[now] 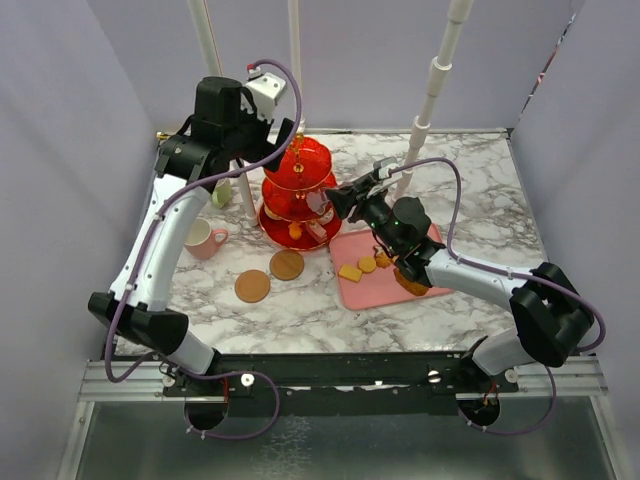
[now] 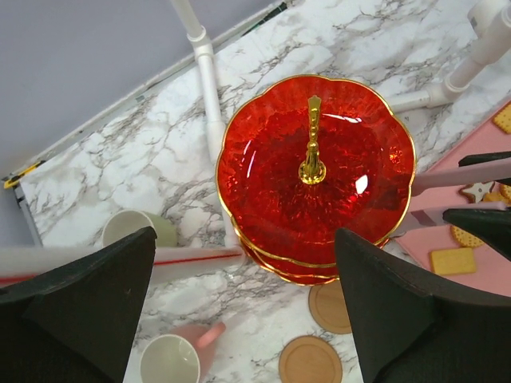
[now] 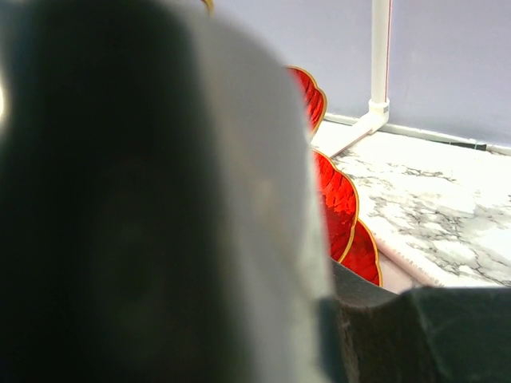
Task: Serve the afternoon tea
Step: Place the desert on the desert table.
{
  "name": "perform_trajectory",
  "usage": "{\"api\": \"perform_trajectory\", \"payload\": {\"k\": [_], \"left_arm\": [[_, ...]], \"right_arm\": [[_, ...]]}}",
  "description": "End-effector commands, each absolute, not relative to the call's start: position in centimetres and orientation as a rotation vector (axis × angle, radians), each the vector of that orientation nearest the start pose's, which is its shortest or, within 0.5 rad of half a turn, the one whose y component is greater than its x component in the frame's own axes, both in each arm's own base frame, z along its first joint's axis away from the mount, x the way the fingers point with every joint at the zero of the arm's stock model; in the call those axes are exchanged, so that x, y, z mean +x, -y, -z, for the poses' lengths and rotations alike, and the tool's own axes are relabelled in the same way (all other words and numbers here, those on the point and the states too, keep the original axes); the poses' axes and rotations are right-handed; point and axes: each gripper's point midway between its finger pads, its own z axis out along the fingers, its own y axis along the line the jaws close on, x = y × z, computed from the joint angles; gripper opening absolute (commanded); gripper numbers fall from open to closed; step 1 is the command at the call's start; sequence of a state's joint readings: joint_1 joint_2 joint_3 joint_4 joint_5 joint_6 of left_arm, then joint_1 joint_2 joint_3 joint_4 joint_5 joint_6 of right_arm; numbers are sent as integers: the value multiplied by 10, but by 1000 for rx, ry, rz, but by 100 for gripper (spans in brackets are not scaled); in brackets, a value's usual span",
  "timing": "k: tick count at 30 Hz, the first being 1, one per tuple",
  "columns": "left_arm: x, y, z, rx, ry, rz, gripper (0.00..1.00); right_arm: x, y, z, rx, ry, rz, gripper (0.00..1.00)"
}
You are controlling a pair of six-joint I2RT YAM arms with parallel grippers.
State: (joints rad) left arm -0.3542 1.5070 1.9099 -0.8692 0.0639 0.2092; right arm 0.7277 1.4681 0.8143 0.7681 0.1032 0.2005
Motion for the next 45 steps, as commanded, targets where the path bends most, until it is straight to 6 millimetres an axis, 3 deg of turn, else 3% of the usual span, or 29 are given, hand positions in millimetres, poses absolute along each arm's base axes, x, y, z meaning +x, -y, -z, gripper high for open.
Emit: {"api": "perform_trajectory", "payload": {"k": [1, 5, 11, 14, 20, 22, 33, 42, 45], "left_arm": [[407, 170, -364, 635, -1963, 266, 91], [423, 184, -362, 591, -1979, 330, 84], [427, 204, -353, 551, -2005, 426, 65], [431, 206, -350, 489, -2014, 423, 49], [432, 208, -344, 325, -2030, 348, 7], [432, 207, -341, 278, -2033, 303, 0], [428, 205, -332, 81, -2032, 204, 0], [423, 207, -310, 35, -2086, 226, 0], [422, 210, -313, 47, -2083, 246, 0]], "right_arm": [[363, -309, -280, -272, -1425, -690, 43], [362, -308, -279, -252, -1430, -701, 43], [362, -311, -273, -215, -1444, -718, 43], [362, -316, -271, -212, -1451, -714, 43], [364, -316, -271, -192, -1451, -688, 43], [366, -314, -269, -182, -1457, -671, 43], [374, -303, -270, -131, -1456, -600, 44], [385, -315, -257, -148, -1473, -594, 47], [387, -318, -257, -155, -1469, -591, 49]]}}
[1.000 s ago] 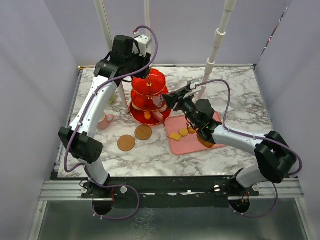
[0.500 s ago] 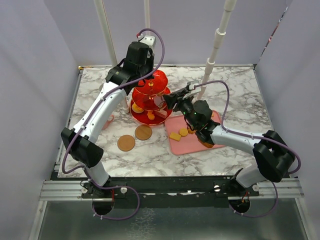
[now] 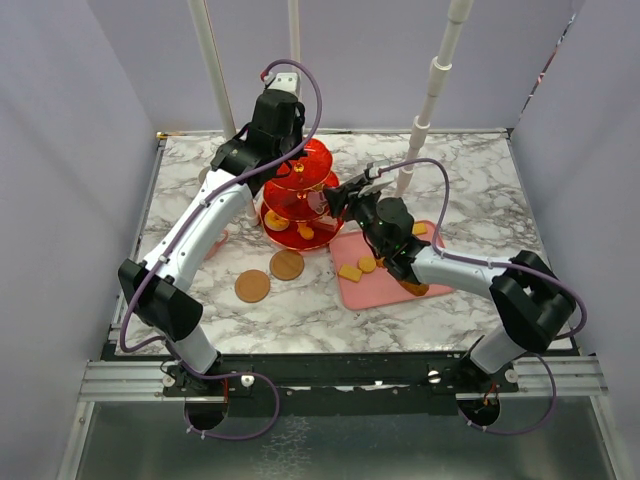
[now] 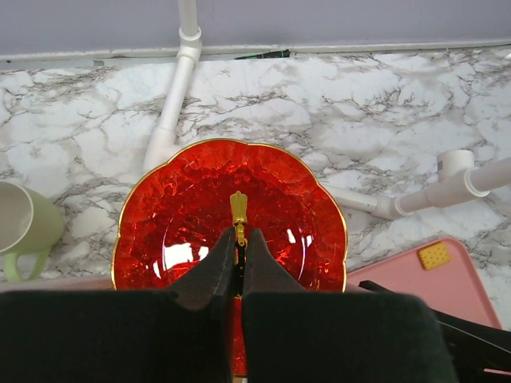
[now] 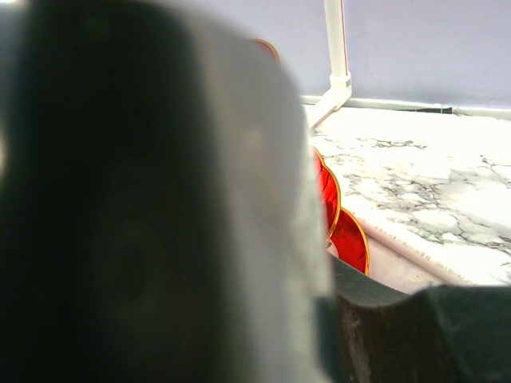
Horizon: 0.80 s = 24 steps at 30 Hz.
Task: Serve the afternoon tea
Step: Place the desert on the desert table, then adjust the desert table at the center of the board.
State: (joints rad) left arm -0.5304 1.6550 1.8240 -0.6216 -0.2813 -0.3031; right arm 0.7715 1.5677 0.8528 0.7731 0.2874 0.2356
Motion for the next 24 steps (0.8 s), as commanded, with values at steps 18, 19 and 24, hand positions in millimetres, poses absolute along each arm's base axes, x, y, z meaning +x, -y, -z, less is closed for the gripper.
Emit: {"api": "perform_trajectory", "payload": {"k": [18, 19, 24], "left_arm": [[423, 209, -334, 105, -2039, 269, 13], [423, 210, -337, 121, -2036, 282, 18], [419, 204, -348, 217, -2020, 279, 66]], "right_arm": [[365, -301, -280, -173, -1411, -614, 61], [360, -297, -284, -172, -1405, -617, 61], [339, -278, -284, -170, -1425, -624, 61]]}}
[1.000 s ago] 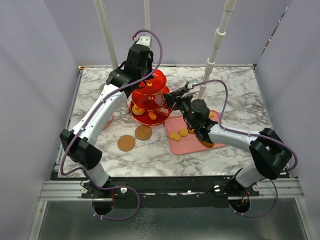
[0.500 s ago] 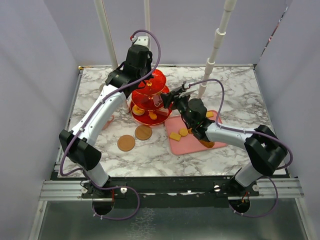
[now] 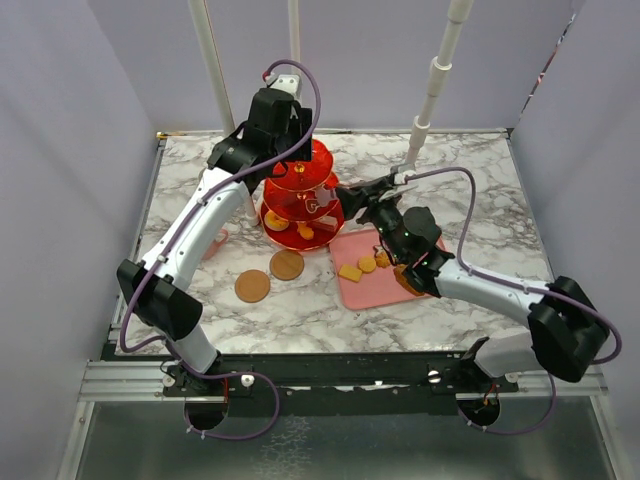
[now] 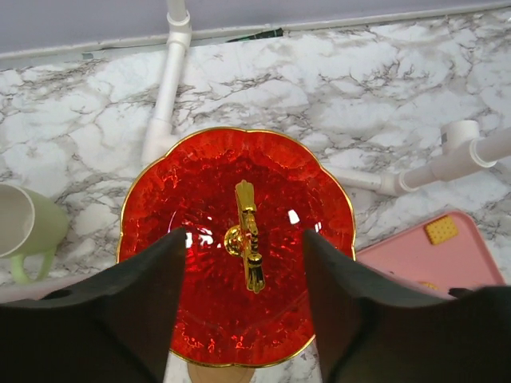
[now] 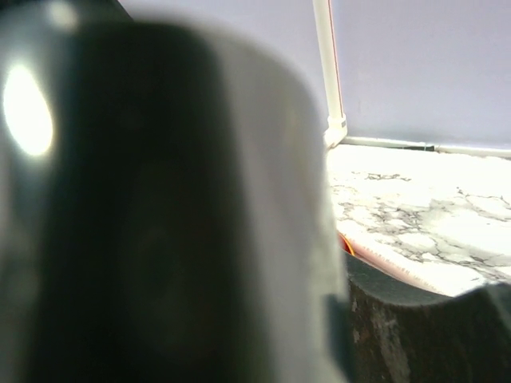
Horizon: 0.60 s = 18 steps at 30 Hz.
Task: Serve the afternoon tea
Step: Adjust the desert table at the center of the board.
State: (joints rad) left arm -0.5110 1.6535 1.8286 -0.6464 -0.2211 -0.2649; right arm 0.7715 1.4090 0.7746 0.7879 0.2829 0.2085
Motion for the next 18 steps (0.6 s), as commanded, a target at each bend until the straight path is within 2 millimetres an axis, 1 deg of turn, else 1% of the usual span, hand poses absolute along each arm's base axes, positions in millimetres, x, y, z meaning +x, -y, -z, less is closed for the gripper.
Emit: {"api": "perform_trajectory", "payload": {"k": [1, 3, 4, 6, 8, 10, 12, 15, 18], "left_arm": [[418, 202, -349, 244, -2018, 273, 75], [414, 203, -349, 312, -2012, 272, 87], [411, 205, -349, 354, -2008, 280, 90], [403, 214, -346, 500, -1992, 317, 91], [394, 223, -338, 678, -1976, 340, 91], [388, 225, -328, 840, -1954, 322, 91], [383, 222, -319, 977, -1922, 280, 93], [377, 217, -305, 1112, -1882, 259, 96], [379, 215, -299, 1149, -1879, 267, 96]], "right_arm": [[335, -273, -283, -163, -1434, -621, 61], [327, -263, -279, -160, -1450, -614, 61], [323, -259, -278, -157, -1458, -612, 61], [315, -249, -274, -147, -1472, -607, 61], [307, -239, -269, -134, -1489, -595, 61], [301, -226, -262, -116, -1512, -569, 61], [295, -213, -253, -93, -1534, -539, 61], [287, -196, -237, -64, -1566, -501, 61], [282, -185, -227, -42, -1587, -477, 61]]}}
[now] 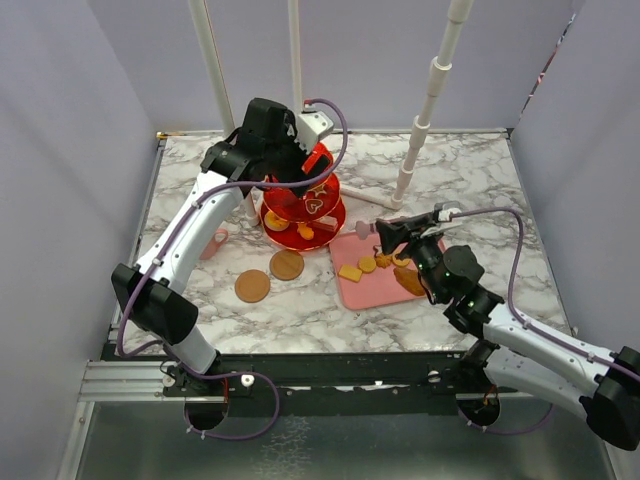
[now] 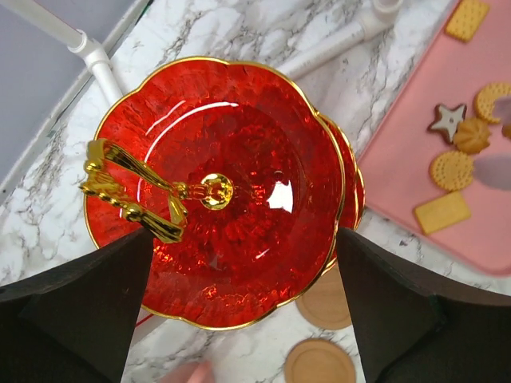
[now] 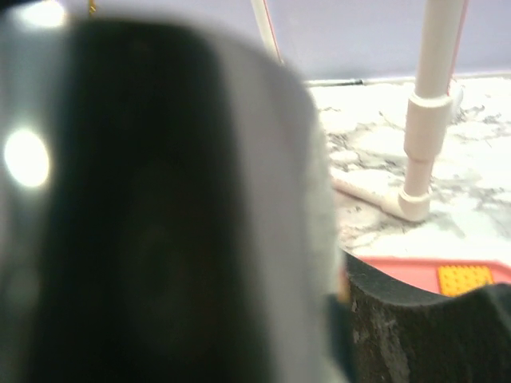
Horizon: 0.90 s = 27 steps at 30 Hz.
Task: Serve the afternoon tea
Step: Adjust the desert table at the center of the board.
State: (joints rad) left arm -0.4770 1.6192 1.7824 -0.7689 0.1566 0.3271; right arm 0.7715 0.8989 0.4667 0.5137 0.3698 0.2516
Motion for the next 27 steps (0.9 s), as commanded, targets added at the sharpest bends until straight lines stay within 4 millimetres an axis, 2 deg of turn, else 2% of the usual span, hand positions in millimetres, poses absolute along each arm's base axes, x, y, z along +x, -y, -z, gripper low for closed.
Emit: {"api": "perform_trajectory", "payload": {"k": [1, 7, 13, 18, 20, 24, 27], "left_arm": [[382, 214, -298, 1144, -1886, 266, 95], [402, 214, -287, 1092, -1940, 273, 86], [403, 231, -276, 1073, -1970, 411, 64], [408, 238, -274, 992, -2005, 464, 55], [411, 238, -273, 931, -2023, 470, 46], [420, 236, -274, 774, -2064, 461, 15], [425, 230, -277, 650, -2083, 426, 3]], "right_arm": [[280, -182, -225, -36, -1592, -472, 61], [279, -164, -209, 7, -1629, -386, 60], [278, -151, -191, 25, -1667, -315, 59], [282, -148, -174, 28, -1724, -250, 59], [284, -150, -171, 27, -1721, -249, 59], [292, -154, -166, 17, -1722, -226, 60], [301, -159, -165, 15, -1724, -218, 61]]}}
